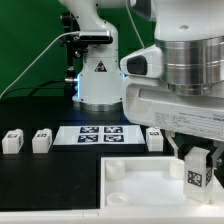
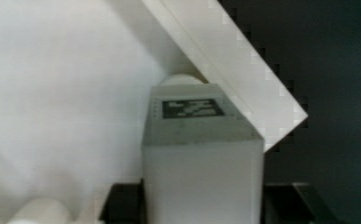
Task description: Assemble one leg
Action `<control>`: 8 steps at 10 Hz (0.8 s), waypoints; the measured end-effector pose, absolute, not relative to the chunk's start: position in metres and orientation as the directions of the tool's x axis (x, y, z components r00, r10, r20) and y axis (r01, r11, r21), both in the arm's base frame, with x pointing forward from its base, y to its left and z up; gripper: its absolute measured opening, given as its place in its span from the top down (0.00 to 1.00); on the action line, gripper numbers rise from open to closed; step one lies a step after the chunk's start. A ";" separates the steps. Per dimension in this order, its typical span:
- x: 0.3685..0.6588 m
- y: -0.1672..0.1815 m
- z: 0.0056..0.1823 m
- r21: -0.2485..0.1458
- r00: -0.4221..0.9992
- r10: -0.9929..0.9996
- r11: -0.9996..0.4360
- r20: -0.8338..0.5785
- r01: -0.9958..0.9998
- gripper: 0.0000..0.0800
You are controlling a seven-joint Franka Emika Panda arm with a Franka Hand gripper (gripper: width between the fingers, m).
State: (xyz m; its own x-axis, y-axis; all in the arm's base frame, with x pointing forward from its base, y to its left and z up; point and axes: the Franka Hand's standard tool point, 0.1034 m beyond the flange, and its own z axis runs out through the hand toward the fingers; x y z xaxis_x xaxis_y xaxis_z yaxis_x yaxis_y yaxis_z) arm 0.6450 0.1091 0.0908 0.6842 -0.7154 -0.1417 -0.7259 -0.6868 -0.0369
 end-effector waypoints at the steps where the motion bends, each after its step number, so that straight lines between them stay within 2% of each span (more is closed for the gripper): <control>1: 0.645 0.109 0.091 -0.021 0.609 -0.780 -0.613 -0.144 -0.790 0.64; 3: 0.645 0.108 0.091 0.003 0.474 -0.868 -0.480 -0.147 -0.877 0.64; 4: 0.644 0.108 0.091 0.019 0.308 -0.940 -0.314 -0.148 -0.949 0.64; 5: 0.642 0.107 0.090 0.013 0.126 -0.981 -0.129 -0.149 -0.992 0.63; 6: 0.638 0.107 0.090 -0.009 0.012 -0.987 -0.010 -0.158 -1.000 0.63; 7: 0.637 0.108 0.090 -0.013 0.001 -0.987 0.002 -0.163 -1.000 0.63; 8: 0.637 0.108 0.090 -0.019 0.051 -0.985 -0.049 -0.166 -0.999 0.63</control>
Offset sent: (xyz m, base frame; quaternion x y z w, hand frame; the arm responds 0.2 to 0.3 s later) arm 0.0000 0.0000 0.0000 0.0000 0.0000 0.2667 0.9638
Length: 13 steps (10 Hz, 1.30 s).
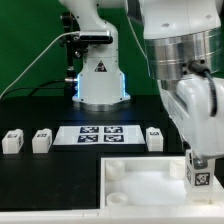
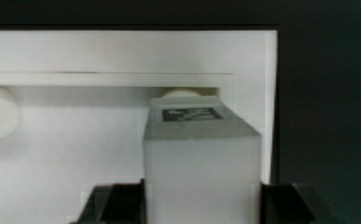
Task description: Assemble one leg
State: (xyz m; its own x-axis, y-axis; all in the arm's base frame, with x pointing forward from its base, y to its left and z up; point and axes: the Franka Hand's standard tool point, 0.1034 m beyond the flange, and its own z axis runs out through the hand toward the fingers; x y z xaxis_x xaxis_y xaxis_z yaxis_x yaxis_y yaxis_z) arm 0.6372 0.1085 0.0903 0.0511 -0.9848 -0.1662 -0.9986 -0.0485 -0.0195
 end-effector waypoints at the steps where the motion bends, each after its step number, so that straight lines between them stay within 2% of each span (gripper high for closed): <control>1: 0.637 0.110 0.090 -0.023 0.082 -0.983 -0.079 -0.166 -0.997 0.63; 2: 0.636 0.112 0.088 -0.043 0.196 -0.967 -0.192 -0.162 -0.980 0.40; 3: 0.639 0.113 0.085 -0.087 0.390 -0.910 -0.381 -0.143 -0.921 0.24; 5: 0.639 0.124 0.085 -0.122 0.626 -0.772 -0.614 -0.114 -0.780 0.20; 7: 0.639 0.122 0.085 -0.140 0.753 -0.652 -0.740 -0.091 -0.658 0.19; 8: 0.639 0.122 0.085 -0.142 0.840 -0.538 -0.828 -0.069 -0.542 0.19; 9: 0.639 0.121 0.086 -0.128 0.927 -0.374 -0.918 -0.038 -0.376 0.19; 10: 0.642 0.118 0.087 -0.125 0.980 -0.200 -0.972 -0.004 -0.199 0.19; 11: 0.643 0.116 0.087 -0.126 0.990 -0.140 -0.982 0.005 -0.138 0.19; 12: 0.642 0.117 0.087 -0.127 0.987 -0.160 -0.979 0.002 -0.159 0.19; 13: 0.642 0.118 0.087 -0.127 0.982 -0.190 -0.974 -0.002 -0.188 0.33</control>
Offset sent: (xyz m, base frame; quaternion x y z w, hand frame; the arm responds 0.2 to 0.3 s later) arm 0.0155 0.0155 -0.0034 0.0140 0.0221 -0.3679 0.9295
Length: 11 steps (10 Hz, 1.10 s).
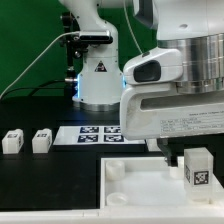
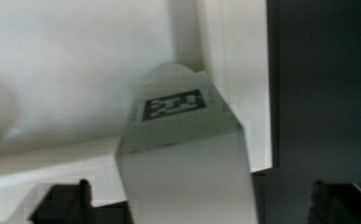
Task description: Assemble one leg
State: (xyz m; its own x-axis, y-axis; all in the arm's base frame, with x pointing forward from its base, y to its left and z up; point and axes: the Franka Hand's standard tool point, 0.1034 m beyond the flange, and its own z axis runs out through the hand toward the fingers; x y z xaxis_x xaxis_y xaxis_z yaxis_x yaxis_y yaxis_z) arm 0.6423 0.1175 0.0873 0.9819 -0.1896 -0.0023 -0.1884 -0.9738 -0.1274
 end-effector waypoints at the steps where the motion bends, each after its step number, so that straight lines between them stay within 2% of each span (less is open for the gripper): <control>1: 0.642 0.118 0.087 -0.128 0.980 -0.198 -0.972 -0.003 -0.197 0.33; 2: 0.642 0.118 0.087 -0.130 0.960 -0.279 -0.951 -0.015 -0.279 0.56; 3: 0.642 0.116 0.087 -0.126 0.924 -0.381 -0.916 -0.029 -0.381 0.63; 4: 0.642 0.116 0.087 -0.125 0.896 -0.442 -0.888 -0.038 -0.443 0.63; 6: 0.643 0.113 0.086 -0.117 0.749 -0.658 -0.740 -0.074 -0.662 0.63; 8: 0.642 0.110 0.085 -0.094 0.477 -0.872 -0.469 -0.108 -0.878 0.63; 11: 0.640 0.110 0.085 -0.050 0.069 -0.982 -0.061 -0.175 -0.997 0.63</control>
Offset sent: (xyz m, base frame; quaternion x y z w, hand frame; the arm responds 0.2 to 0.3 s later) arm 0.0000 0.0000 0.0000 0.0000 0.0000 0.1790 0.9838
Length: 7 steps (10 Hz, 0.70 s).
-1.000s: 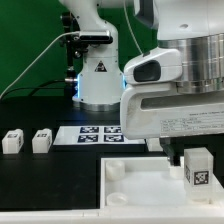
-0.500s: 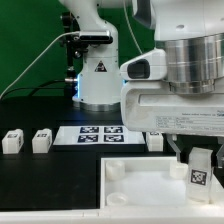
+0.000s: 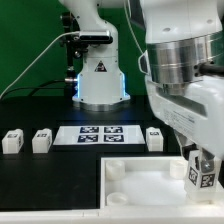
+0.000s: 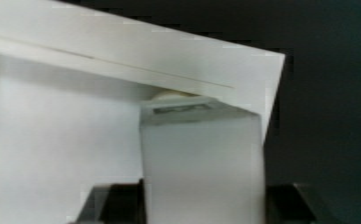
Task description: Assemble one leg
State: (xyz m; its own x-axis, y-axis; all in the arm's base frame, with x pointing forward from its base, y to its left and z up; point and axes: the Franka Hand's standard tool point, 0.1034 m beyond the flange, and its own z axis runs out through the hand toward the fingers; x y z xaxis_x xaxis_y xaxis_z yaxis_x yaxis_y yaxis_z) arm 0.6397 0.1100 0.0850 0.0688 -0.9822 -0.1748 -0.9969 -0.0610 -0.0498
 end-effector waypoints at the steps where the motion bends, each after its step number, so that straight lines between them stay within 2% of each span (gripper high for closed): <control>1: 0.639 0.110 0.085 -0.038 -0.020 -0.983 0.027 -0.184 -0.999 0.63; 2: 0.639 0.111 0.085 -0.031 -0.061 -0.981 0.068 -0.185 -0.997 0.63; 4: 0.639 0.111 0.084 -0.042 0.008 -0.983 -0.001 -0.183 -0.999 0.62; 5: 0.639 0.112 0.084 -0.047 0.037 -0.983 -0.029 -0.180 -0.998 0.39; 6: 0.638 0.113 0.083 -0.066 0.192 -0.967 -0.183 -0.170 -0.981 0.39; 7: 0.636 0.117 0.084 -0.070 0.356 -0.922 -0.350 -0.152 -0.934 0.23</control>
Offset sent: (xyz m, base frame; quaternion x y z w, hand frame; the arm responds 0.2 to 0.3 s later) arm 0.0000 0.0000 0.0000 0.0000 0.0000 -0.0899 0.9960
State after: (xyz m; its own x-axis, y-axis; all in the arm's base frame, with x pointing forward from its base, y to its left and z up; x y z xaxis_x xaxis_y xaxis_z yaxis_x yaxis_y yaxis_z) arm 0.6364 0.1171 0.0843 0.3564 -0.9219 -0.1517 -0.9343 -0.3496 -0.0703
